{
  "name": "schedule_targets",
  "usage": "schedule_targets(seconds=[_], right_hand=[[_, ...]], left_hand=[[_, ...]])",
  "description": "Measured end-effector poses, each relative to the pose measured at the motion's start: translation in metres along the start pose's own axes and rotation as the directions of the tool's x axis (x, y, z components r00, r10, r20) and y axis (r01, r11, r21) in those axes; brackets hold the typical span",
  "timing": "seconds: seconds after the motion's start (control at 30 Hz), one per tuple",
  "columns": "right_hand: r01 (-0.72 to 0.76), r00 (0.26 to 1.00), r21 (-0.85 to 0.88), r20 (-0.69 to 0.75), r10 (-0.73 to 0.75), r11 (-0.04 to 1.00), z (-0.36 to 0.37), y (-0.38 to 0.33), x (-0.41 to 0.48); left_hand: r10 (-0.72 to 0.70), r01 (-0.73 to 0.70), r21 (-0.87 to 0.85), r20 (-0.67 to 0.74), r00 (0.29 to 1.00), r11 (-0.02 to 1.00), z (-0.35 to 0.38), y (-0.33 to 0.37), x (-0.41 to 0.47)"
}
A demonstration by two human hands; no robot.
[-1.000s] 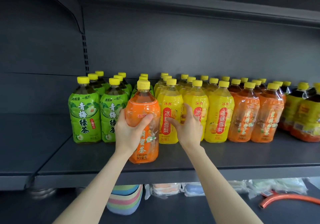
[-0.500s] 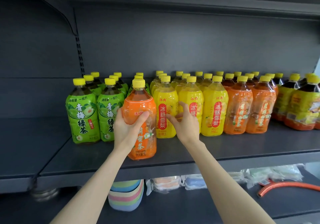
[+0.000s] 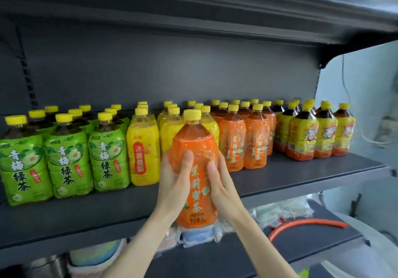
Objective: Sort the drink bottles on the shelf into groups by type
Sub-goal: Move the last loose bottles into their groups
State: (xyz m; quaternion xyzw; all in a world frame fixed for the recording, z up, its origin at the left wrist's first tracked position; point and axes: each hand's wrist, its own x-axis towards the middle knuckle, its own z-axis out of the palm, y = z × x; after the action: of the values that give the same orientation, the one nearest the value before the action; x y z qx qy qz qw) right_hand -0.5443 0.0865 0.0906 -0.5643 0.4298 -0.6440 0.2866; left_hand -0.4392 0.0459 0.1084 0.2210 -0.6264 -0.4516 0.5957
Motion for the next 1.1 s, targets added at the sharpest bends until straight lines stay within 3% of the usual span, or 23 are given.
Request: schedule_targets(seconds=[0.27, 0.37, 0.43, 0.5, 0.63, 0.73, 0.83, 0.93, 1.1], right_hand=[[0.007, 0.990, 0.007, -0.139, -0.006, 1.000, -0.163, -0.012, -0.032], [-0.010, 0.980, -0.023, -0.198, 0.005, 1.000, -0.212, -0.008, -0.029], [-0.009, 0.975, -0.042, -0.221, -0.001, 0.999, -0.237, -0.003, -0.020], [-0.012, 0.969, -0.053, -0.245, -0.002, 0.999, -0.258, 0.003, -0.007], [-0.018, 0.960, -0.049, -0.280, 0.003, 0.999, -0.292, 0.022, 0.028], [-0.005, 0.956, -0.065, -0.292, -0.014, 0.998, -0.307, 0.040, 0.054], [-0.008, 0.957, -0.073, -0.291, -0.014, 0.997, -0.318, 0.056, 0.078], [-0.005, 0.963, -0.087, -0.270, -0.019, 0.996, -0.326, 0.071, 0.099], [-0.043, 0.968, -0.163, -0.252, 0.000, 0.986, -0.333, 0.091, 0.127]], left_hand=[[-0.167, 0.190, -0.072, 0.241, 0.956, 0.979, 0.153, -0.032, -0.018], [-0.118, 0.131, -0.024, 0.297, 0.948, 0.991, 0.193, -0.033, -0.010], [-0.058, 0.044, 0.067, 0.218, 0.974, 0.997, 0.210, -0.040, 0.004], [0.037, -0.063, 0.267, 0.100, 0.994, 0.962, 0.222, -0.054, 0.027], [0.195, -0.195, 0.636, 0.070, 0.978, 0.747, 0.239, -0.079, 0.075], [0.381, -0.336, 0.843, 0.172, 0.908, 0.420, 0.243, -0.093, 0.111], [0.390, -0.367, 0.916, 0.281, 0.877, 0.165, 0.246, -0.106, 0.138], [0.390, -0.328, 0.944, 0.286, 0.875, 0.044, 0.249, -0.124, 0.145], [0.438, -0.261, 0.965, 0.242, 0.866, -0.017, 0.256, -0.142, 0.143]])
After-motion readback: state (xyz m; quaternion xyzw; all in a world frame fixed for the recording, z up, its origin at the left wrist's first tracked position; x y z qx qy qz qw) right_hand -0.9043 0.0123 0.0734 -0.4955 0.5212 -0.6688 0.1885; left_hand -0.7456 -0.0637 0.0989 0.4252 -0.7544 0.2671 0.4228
